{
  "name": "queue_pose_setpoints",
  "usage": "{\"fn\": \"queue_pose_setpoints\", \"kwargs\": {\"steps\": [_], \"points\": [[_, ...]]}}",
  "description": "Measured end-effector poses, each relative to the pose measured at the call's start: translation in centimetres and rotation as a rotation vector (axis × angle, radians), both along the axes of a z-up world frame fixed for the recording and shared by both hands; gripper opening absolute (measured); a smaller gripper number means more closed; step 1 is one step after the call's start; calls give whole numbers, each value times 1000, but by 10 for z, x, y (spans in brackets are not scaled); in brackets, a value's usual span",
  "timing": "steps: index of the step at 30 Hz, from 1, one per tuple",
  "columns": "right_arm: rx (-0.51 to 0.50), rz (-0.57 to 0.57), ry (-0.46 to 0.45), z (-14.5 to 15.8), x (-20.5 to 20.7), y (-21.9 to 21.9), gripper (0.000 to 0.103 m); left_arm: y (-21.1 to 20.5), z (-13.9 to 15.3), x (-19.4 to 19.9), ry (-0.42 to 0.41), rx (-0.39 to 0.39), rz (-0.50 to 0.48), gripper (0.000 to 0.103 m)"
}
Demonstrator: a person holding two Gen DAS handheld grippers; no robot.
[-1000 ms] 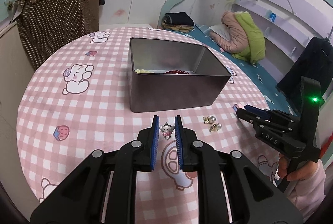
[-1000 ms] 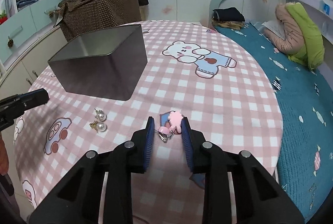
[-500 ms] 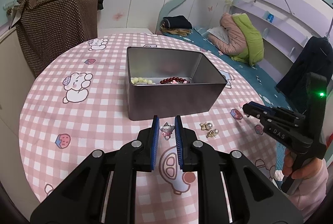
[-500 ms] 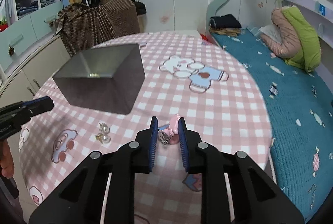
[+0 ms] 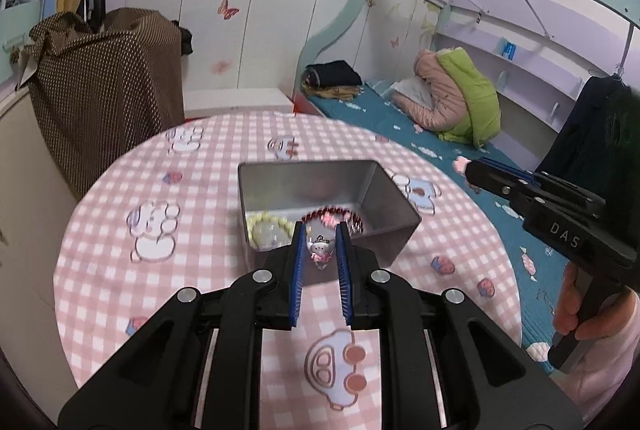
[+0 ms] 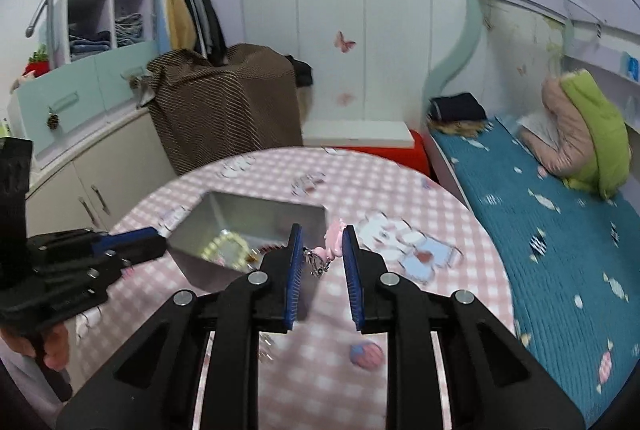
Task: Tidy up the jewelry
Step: 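Carry both pink charms into the grey box and open both tools, then move both tools back toward the pearl earrings on the table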
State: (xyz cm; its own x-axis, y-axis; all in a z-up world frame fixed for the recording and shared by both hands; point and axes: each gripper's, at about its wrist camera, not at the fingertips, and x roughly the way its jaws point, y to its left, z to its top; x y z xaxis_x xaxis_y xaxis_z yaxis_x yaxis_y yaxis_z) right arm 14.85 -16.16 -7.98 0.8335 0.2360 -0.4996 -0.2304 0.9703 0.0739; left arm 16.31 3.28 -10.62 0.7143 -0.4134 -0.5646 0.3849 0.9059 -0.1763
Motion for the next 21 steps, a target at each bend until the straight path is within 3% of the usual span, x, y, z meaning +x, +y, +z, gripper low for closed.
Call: {"fn": "queue_pose_setpoints", "kwargs": {"steps": [14,15,16,17,18,19,21], "points": [[61,110,76,-12,37,24,22,-9,-1,38,1,-5,7,15],[68,109,80,-12,39,23,24,-9,-2,40,5,-1,9,16],[74,102,80,-12,40,22,36,-9,-3,42,6,3,15,16],[77,82,74,-12,40,19,54,-9,-3,43,9,9,23,16],[71,54,63,-10,40,15,62,-7,-4,44,10,11,27,20],[66,32,55,-10,39,12,68,-6,-4,44,12,10,30,29],[65,14,59,-11,38,7,68,-4,-4,43,15,8,34,33]]}}
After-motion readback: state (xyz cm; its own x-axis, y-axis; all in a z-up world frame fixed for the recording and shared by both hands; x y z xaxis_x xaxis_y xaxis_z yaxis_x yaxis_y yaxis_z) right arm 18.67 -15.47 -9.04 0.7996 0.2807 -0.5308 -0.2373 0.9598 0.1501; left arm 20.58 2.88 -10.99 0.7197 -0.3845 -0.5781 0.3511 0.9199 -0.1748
